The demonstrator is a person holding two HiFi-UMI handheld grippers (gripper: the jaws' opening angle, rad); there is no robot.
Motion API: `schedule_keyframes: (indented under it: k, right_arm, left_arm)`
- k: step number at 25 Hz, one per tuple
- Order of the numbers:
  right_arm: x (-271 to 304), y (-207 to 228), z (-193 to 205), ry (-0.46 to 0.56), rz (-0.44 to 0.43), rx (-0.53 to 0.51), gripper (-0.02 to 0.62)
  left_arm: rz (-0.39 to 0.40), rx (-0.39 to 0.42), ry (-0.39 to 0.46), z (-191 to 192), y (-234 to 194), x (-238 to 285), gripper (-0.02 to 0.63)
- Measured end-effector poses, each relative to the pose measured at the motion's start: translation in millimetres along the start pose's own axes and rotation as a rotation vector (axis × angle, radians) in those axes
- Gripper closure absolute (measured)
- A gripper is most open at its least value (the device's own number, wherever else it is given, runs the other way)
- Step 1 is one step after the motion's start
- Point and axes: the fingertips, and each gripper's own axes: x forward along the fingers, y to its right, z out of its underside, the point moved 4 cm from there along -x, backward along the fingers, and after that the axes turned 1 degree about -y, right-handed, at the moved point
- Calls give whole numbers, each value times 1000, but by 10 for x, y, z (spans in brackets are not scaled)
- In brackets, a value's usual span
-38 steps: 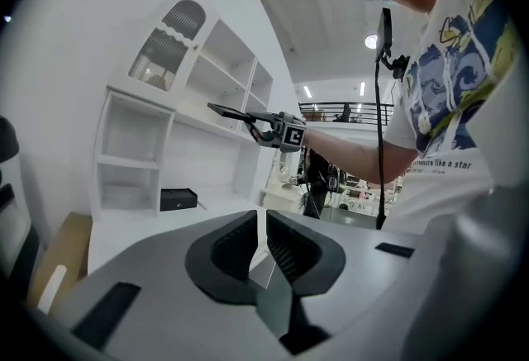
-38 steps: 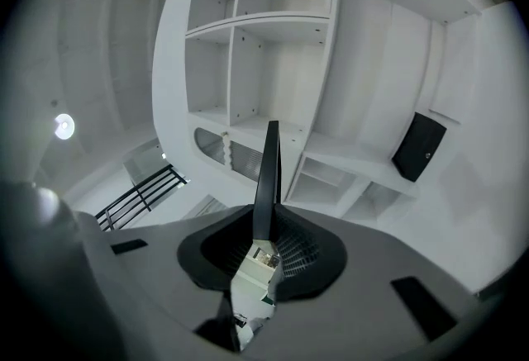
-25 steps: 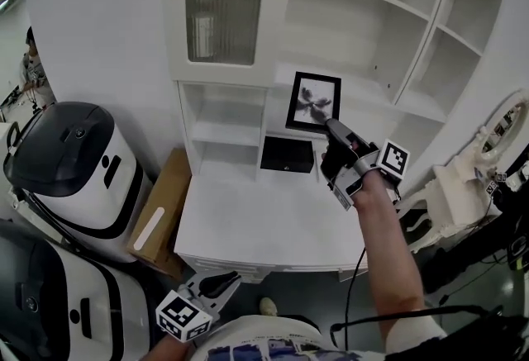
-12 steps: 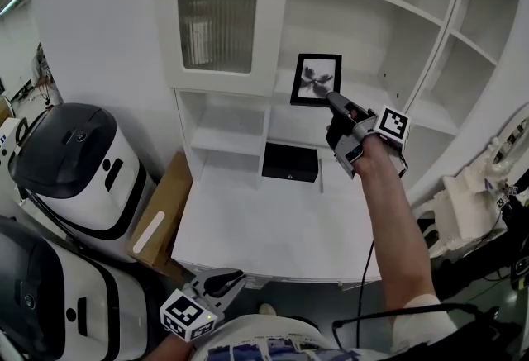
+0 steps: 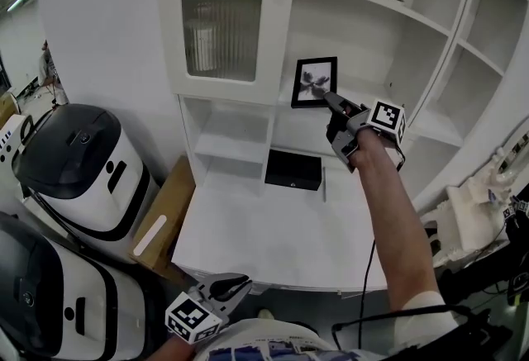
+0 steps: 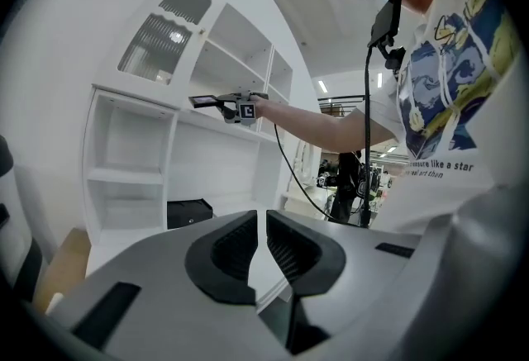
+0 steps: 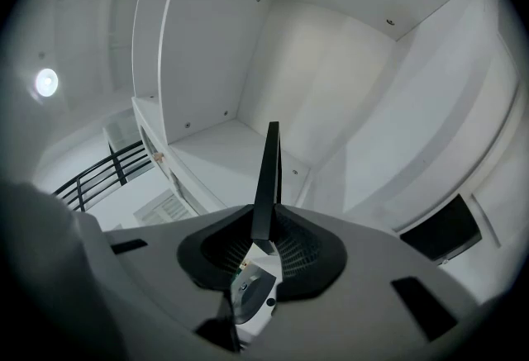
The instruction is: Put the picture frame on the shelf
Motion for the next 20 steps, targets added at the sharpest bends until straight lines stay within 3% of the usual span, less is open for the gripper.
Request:
schedule_keyframes:
  k: [20]
  right_arm:
    - [141, 255, -225, 55, 81, 19, 480]
  left_arm:
    - [14, 0, 11, -50, -4, 45, 563]
